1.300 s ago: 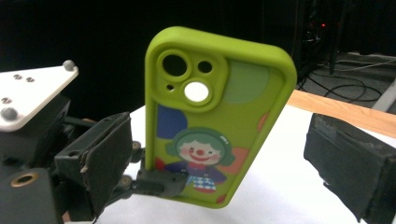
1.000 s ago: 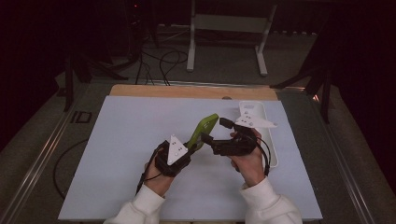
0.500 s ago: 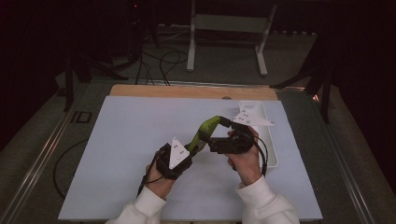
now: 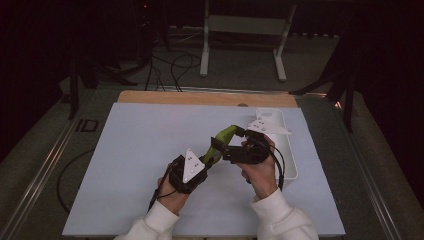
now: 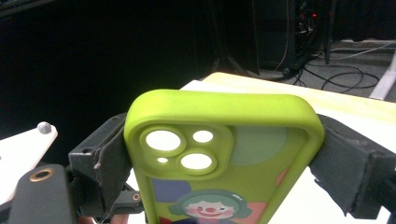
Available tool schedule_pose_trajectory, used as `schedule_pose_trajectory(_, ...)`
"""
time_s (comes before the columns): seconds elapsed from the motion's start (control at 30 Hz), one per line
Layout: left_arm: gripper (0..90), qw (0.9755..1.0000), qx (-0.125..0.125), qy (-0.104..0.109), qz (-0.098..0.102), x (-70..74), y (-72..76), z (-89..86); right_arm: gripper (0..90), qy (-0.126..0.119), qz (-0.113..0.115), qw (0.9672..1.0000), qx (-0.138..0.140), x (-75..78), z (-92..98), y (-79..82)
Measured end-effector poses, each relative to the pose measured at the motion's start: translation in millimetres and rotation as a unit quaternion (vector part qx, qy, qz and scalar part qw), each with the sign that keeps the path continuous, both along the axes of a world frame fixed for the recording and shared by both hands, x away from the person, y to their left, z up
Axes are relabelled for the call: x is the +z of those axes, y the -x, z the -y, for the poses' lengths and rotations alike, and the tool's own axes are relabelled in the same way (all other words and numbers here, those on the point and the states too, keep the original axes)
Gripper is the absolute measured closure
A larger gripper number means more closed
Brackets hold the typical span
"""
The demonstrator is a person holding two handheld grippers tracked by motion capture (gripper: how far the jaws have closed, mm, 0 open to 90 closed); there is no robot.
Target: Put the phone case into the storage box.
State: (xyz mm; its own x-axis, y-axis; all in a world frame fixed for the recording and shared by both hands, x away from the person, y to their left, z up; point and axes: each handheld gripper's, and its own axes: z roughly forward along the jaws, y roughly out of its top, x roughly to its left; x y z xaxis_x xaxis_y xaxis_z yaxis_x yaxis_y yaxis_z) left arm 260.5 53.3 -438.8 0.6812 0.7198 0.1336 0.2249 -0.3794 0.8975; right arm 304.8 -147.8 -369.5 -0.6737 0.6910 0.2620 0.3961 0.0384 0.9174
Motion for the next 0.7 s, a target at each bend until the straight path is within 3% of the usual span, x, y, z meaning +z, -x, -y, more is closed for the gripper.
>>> schedule_pose_trajectory(0.27,77.3,1.0000,-0.005,-0.003,-0.006,-1.6,-0.3,0.3,15.1,0.019,0.011,0.9997,0.007,1.2,-3.0,3.3)
schedule_pose_trajectory(0.7,76.0,0.9999,-0.011,-0.004,-0.011,-0.1,-1.5,-0.1,15.5,0.018,0.010,0.9998,0.008,2.3,-1.4,2.9)
